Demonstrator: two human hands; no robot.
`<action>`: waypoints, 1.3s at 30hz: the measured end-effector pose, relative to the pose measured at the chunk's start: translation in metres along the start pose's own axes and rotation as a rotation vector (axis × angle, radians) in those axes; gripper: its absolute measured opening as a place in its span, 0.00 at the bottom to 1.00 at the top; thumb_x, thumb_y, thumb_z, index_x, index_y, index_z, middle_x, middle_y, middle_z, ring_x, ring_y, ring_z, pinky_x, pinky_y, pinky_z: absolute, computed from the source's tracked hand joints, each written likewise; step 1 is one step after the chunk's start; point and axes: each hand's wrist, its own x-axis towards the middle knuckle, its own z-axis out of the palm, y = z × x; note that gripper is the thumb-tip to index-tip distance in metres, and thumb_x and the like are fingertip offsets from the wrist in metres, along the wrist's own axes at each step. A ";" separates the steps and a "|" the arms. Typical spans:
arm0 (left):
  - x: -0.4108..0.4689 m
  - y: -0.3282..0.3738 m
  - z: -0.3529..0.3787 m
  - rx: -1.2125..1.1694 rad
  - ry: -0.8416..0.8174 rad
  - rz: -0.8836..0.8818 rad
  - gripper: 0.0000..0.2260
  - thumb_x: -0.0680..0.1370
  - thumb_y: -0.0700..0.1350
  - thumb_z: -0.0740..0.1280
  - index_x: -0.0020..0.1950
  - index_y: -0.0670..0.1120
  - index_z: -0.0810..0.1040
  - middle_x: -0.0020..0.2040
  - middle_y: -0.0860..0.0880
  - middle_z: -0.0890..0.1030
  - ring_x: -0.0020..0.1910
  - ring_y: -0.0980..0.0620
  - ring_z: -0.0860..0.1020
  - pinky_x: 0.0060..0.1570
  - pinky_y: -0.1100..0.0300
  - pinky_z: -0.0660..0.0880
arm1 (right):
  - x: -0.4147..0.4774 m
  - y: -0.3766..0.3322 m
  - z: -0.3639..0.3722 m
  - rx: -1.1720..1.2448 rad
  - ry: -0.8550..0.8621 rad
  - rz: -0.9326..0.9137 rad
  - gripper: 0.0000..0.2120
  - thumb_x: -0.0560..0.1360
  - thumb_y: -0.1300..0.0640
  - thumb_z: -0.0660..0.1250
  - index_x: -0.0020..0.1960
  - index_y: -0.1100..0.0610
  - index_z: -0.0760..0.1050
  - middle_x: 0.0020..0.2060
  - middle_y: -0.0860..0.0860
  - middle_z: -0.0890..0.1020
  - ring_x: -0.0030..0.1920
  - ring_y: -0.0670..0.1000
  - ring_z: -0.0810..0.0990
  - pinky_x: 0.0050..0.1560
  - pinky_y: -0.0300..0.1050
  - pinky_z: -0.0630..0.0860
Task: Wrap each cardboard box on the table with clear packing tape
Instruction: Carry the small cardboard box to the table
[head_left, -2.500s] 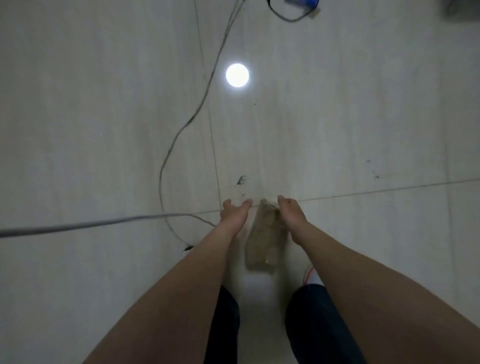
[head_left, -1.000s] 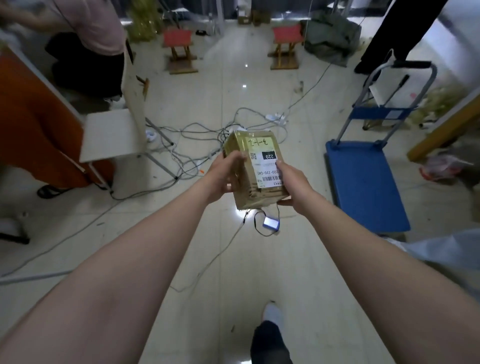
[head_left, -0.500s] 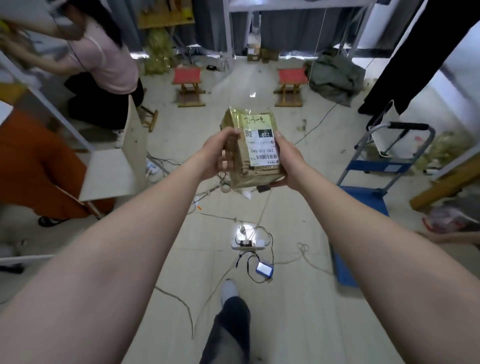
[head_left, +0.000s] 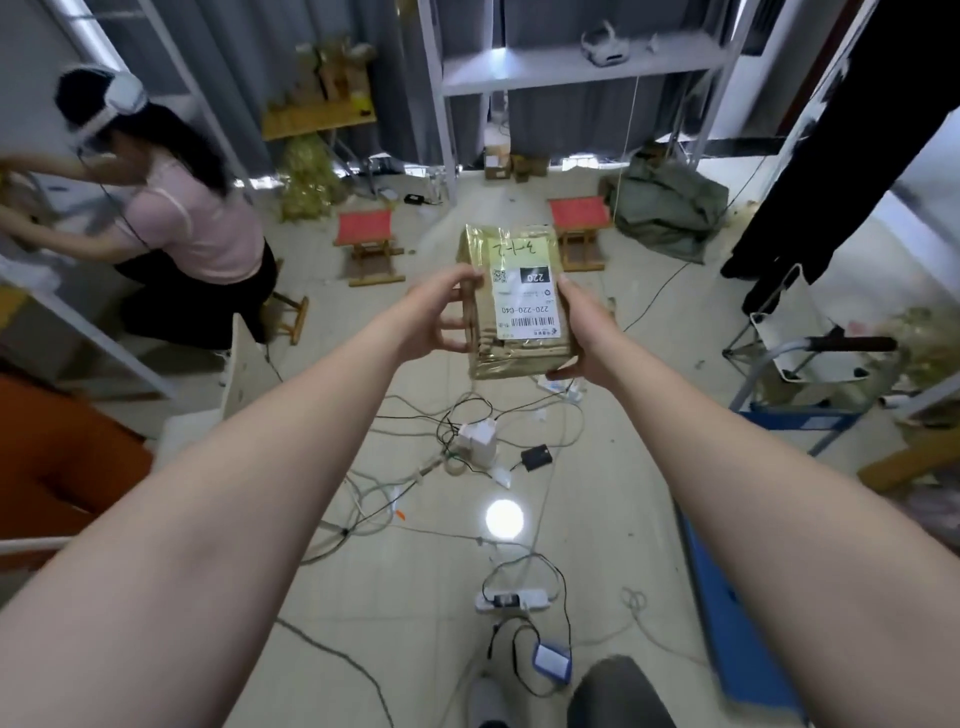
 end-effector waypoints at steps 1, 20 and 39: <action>0.016 0.007 0.002 0.010 -0.004 -0.001 0.14 0.79 0.54 0.68 0.60 0.49 0.80 0.56 0.50 0.80 0.54 0.42 0.82 0.51 0.40 0.82 | 0.015 -0.008 -0.004 -0.007 -0.002 -0.003 0.23 0.81 0.34 0.58 0.64 0.49 0.77 0.49 0.51 0.88 0.50 0.61 0.86 0.52 0.67 0.80; 0.347 0.151 0.026 -0.063 0.241 -0.009 0.20 0.75 0.56 0.74 0.64 0.50 0.81 0.62 0.49 0.82 0.56 0.44 0.83 0.54 0.40 0.82 | 0.376 -0.186 -0.073 -0.076 -0.257 0.103 0.24 0.79 0.32 0.58 0.60 0.47 0.82 0.49 0.49 0.89 0.53 0.59 0.86 0.54 0.62 0.78; 0.574 0.282 -0.129 -0.030 0.219 0.006 0.15 0.78 0.58 0.69 0.57 0.49 0.81 0.40 0.53 0.81 0.23 0.56 0.77 0.28 0.59 0.76 | 0.614 -0.337 0.034 -0.146 -0.313 0.014 0.19 0.80 0.35 0.62 0.60 0.47 0.80 0.54 0.52 0.87 0.56 0.63 0.83 0.50 0.72 0.81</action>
